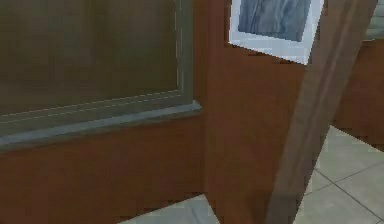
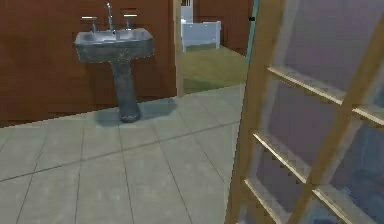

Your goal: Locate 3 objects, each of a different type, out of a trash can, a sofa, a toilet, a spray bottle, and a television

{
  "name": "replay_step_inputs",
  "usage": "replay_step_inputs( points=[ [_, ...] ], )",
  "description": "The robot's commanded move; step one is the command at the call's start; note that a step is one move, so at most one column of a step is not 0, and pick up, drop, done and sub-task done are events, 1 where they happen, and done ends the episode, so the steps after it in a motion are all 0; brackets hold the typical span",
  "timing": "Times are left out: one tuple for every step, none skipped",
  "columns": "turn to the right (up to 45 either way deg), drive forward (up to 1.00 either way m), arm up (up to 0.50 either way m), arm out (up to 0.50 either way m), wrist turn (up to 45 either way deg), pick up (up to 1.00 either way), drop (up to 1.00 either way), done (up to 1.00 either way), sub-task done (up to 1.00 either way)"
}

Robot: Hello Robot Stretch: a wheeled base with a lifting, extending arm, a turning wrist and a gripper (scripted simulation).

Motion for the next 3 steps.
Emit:
replay_step_inputs(
  points=[
    [45.0,0.0,0.0,0.0,0.0,0.0,0.0,0.0,0.0],
    [21.0,0.0,0.0,0.0,0.0,0.0,0.0,0.0,0.0],
    [0.0,0.3,0.0,0.0,0.0,0.0,0.0,0.0,0.0]
  ],
)
